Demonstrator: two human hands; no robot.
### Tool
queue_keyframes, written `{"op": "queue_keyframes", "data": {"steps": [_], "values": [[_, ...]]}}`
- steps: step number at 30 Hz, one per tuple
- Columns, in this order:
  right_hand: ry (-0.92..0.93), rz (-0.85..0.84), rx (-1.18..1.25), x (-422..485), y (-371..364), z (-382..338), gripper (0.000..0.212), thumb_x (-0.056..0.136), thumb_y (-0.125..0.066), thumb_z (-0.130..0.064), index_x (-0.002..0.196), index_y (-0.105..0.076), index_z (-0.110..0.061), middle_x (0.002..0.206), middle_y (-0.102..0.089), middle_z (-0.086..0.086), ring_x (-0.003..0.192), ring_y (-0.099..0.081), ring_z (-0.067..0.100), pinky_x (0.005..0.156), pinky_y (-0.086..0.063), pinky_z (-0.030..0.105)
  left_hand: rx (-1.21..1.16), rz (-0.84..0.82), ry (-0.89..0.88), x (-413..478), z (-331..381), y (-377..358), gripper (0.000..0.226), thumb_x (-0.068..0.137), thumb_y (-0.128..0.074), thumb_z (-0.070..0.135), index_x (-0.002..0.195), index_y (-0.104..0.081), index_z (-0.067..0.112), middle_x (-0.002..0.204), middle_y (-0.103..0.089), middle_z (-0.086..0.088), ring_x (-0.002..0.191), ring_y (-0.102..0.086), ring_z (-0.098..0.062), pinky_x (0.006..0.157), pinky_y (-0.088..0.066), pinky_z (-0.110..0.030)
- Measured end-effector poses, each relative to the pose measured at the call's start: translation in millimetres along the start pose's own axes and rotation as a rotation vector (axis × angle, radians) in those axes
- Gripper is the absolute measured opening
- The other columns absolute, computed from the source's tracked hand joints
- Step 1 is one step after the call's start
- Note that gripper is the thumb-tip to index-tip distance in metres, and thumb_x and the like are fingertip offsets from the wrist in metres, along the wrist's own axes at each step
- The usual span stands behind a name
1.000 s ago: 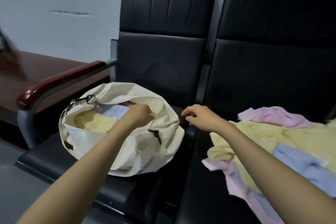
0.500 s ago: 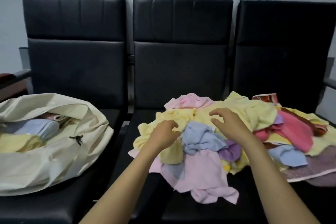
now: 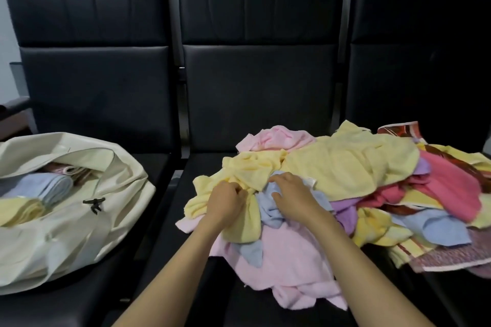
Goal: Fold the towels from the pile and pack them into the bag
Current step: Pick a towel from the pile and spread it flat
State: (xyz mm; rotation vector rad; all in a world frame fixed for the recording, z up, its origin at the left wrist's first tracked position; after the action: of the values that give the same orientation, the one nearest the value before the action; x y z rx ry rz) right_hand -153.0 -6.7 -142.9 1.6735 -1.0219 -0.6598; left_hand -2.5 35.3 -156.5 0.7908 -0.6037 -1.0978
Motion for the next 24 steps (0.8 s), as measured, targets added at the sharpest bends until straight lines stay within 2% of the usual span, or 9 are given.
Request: {"op": "queue_keyframes", "data": {"steps": [2, 7, 10, 12, 14, 17, 20, 22, 24], "values": [[-0.047, 0.036, -0.067, 2.4, 0.7, 4.1, 0.043, 0.099, -0.040, -0.021, 0.142, -0.037, -0.022, 0.144, -0.039, 0.004, 0.130, -0.035, 0.026, 0.102, -0.036, 0.038, -0.171, 0.005, -0.068, -1.6, 8.8, 4.5, 0.037, 0.099, -0.045, 0.022, 0.062, -0.043, 0.018, 0.079, -0.047, -0.004, 0.083, -0.042, -0.019, 0.069, -0.028, -0.029], [-0.071, 0.140, -0.072, 2.8, 9.7, -3.3, 0.053, 0.096, -0.043, -0.024, 0.145, -0.027, -0.037, 0.148, -0.030, -0.006, 0.133, -0.023, 0.021, 0.103, -0.025, 0.039, -0.612, -0.021, -0.122, -21.3, 30.4, 15.3, 0.033, 0.104, -0.034, 0.028, 0.092, -0.049, 0.001, 0.084, -0.049, -0.002, 0.079, -0.046, -0.010, 0.081, -0.041, -0.032], [-0.013, 0.219, 0.028, 1.8, 21.5, -5.7, 0.049, 0.087, -0.049, -0.010, 0.130, -0.049, -0.035, 0.142, -0.040, -0.007, 0.126, -0.030, 0.021, 0.096, -0.025, 0.032, -0.735, -0.082, -0.165, -29.0, 42.0, 11.8, 0.040, 0.101, -0.039, 0.037, 0.092, -0.051, -0.001, 0.085, -0.053, -0.002, 0.082, -0.049, -0.011, 0.081, -0.044, -0.033], [0.053, 0.262, 0.213, -1.4, 36.6, -3.9, 0.039, 0.082, -0.048, 0.001, 0.110, -0.061, -0.025, 0.121, -0.057, -0.002, 0.109, -0.047, 0.022, 0.086, -0.036, 0.030, -0.795, -0.065, -0.087, -27.4, 36.8, 12.5, 0.028, 0.100, -0.045, 0.032, 0.089, -0.050, 0.006, 0.076, -0.051, 0.000, 0.072, -0.047, -0.012, 0.067, -0.041, -0.026], [0.101, 0.201, 0.460, -8.5, 49.2, -1.4, 0.036, 0.075, -0.047, 0.008, 0.092, -0.060, -0.021, 0.097, -0.062, -0.001, 0.089, -0.054, 0.017, 0.074, -0.042, 0.021, -0.730, -0.083, -0.002, -26.1, 28.2, 10.4, 0.012, 0.095, -0.052, 0.020, 0.105, -0.049, 0.016, 0.070, -0.049, 0.002, 0.062, -0.046, -0.009, 0.055, -0.037, -0.017], [0.074, -0.035, 0.437, -18.8, 47.5, 10.0, 0.033, 0.073, -0.050, 0.008, 0.081, -0.058, -0.023, 0.087, -0.060, -0.003, 0.082, -0.055, 0.014, 0.066, -0.040, 0.016, -0.294, -0.171, -0.057, -25.1, 19.9, 2.3, 0.048, 0.088, -0.058, 0.023, 0.134, -0.045, 0.028, 0.078, -0.058, 0.003, 0.074, -0.058, -0.013, 0.062, -0.044, -0.018], [-0.086, -0.205, 0.218, -26.0, 31.6, 37.7, 0.034, 0.075, -0.049, 0.012, 0.081, -0.068, -0.015, 0.093, -0.060, 0.002, 0.090, -0.058, 0.020, 0.070, -0.047, 0.023, -0.127, -0.146, -0.087, -23.3, 18.2, -1.3, 0.043, 0.083, -0.070, 0.041, 0.118, -0.062, 0.018, 0.091, -0.053, 0.002, 0.087, -0.053, -0.015, 0.075, -0.043, -0.025], [-0.176, -0.164, 0.246, -26.8, 28.1, 49.8, 0.031, 0.083, -0.045, 0.007, 0.080, -0.068, -0.013, 0.098, -0.059, 0.003, 0.091, -0.057, 0.019, 0.066, -0.048, 0.020, -0.162, -0.006, -0.166, -23.9, 28.6, 12.1, 0.034, 0.081, -0.073, 0.040, 0.102, -0.065, 0.014, 0.103, -0.042, 0.003, 0.098, -0.040, -0.012, 0.082, -0.036, -0.021], [-0.186, -0.076, 0.338, -24.5, 26.0, 48.6, 0.015, 0.094, -0.046, -0.013, 0.090, -0.061, -0.013, 0.100, -0.061, 0.003, 0.094, -0.057, 0.020, 0.073, -0.048, 0.026, -0.297, 0.128, -0.227, -26.2, 36.5, 31.0, 0.023, 0.085, -0.070, 0.032, 0.086, -0.060, 0.012, 0.109, -0.046, 0.003, 0.101, -0.038, -0.009, 0.081, -0.033, -0.015]]}}
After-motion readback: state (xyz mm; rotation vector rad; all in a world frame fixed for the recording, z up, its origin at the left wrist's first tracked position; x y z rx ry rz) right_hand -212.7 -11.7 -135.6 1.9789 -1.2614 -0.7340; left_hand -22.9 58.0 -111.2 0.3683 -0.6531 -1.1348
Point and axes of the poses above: each hand's wrist, its own x-axis towards the middle knuckle, its own y-axis out of the back of the hand, z = x × y, the point moved 10 cm from there along x, towards the middle knuckle
